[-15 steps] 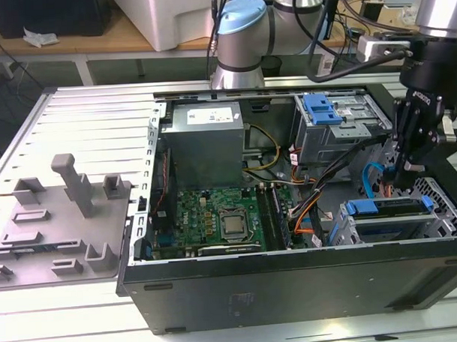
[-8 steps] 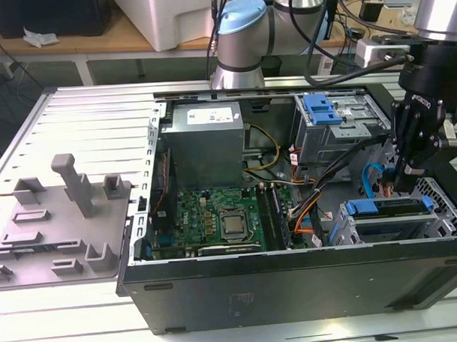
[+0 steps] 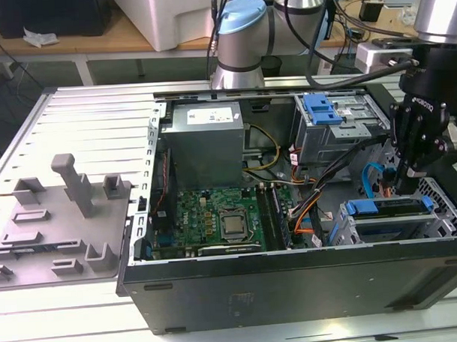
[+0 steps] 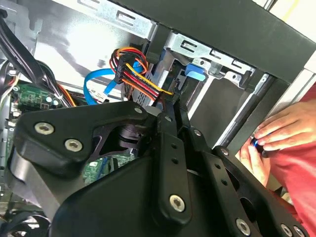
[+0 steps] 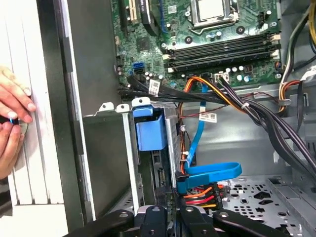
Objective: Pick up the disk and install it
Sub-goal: 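Insert the first disk wire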
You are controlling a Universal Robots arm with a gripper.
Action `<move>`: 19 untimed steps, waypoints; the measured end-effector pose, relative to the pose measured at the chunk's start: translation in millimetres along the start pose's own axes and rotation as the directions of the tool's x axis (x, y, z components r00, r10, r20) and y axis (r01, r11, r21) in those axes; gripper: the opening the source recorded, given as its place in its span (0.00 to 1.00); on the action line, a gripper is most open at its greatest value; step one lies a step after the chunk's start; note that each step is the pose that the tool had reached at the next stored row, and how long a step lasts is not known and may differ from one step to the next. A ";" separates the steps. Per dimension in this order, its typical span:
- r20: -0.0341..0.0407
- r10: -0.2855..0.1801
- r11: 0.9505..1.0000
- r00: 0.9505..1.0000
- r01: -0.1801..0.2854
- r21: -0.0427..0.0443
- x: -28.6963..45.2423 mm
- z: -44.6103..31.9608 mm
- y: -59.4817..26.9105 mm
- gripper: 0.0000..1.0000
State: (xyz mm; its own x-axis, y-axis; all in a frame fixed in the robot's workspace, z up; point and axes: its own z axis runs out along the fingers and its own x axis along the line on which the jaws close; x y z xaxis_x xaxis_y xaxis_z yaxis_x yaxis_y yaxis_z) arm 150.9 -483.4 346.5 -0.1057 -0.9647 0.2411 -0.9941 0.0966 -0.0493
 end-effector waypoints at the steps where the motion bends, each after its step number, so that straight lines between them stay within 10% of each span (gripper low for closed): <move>1: 0.000 -0.010 1.000 1.000 0.010 0.002 0.4 0.1 -0.1 0.16; 19: 0.002 -0.043 0.999 0.999 0.043 0.011 3.9 1.0 0.4 0.16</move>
State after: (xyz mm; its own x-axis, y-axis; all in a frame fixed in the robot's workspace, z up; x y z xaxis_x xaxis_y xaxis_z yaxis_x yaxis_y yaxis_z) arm 150.1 -487.4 346.4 -0.0631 -0.9685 0.2408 -0.9974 0.0527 -0.0493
